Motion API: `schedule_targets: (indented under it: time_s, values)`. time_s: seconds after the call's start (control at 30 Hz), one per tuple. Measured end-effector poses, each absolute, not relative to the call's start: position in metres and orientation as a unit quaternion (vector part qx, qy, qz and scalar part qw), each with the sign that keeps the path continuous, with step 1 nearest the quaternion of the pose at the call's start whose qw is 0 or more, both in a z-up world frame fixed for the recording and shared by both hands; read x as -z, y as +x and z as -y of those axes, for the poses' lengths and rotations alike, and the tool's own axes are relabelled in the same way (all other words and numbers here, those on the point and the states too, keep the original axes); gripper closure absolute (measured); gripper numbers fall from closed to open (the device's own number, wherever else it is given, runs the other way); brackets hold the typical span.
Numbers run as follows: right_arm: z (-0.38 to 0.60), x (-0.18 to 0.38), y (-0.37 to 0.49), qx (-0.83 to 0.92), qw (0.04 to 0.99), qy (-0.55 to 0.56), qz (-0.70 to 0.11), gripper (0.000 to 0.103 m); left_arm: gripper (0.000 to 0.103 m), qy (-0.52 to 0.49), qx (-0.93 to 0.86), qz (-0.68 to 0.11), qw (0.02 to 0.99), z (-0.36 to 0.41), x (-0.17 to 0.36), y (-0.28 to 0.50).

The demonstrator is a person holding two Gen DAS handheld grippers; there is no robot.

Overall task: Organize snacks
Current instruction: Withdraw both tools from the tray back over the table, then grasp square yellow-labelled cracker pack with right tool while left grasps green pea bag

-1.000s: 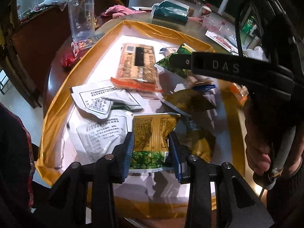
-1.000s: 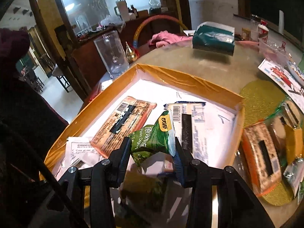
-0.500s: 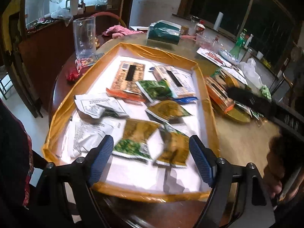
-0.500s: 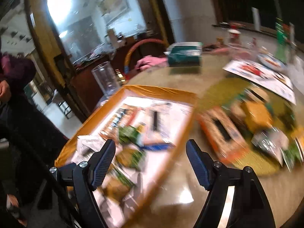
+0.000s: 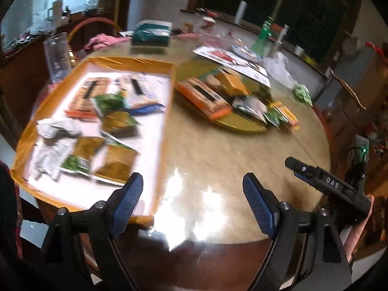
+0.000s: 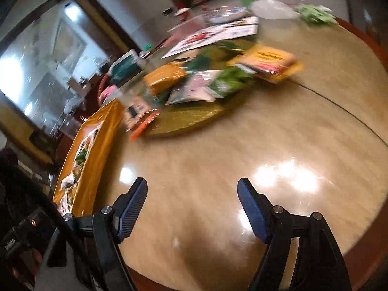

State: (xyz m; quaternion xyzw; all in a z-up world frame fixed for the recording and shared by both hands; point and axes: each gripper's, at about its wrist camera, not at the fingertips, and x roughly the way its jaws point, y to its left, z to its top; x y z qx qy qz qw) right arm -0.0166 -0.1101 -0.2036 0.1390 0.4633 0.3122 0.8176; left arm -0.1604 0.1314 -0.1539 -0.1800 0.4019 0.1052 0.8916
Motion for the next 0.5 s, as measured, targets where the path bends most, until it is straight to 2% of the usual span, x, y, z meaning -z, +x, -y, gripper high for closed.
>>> schedule_targets:
  time_s: [0.33, 0.5]
  values:
    - [0.168, 0.206, 0.01, -0.256, 0.831, 0.159, -0.468, 0.026, 0.019, -0.162, -0.065, -0.429, 0.886, -0.091, 0.161, -0.14]
    - [0.15, 0.202, 0.056, -0.265, 0.83, 0.093, -0.483, 0.026, 0.019, -0.159, -0.076, -0.435, 0.883, -0.093, 0.166, -0.137]
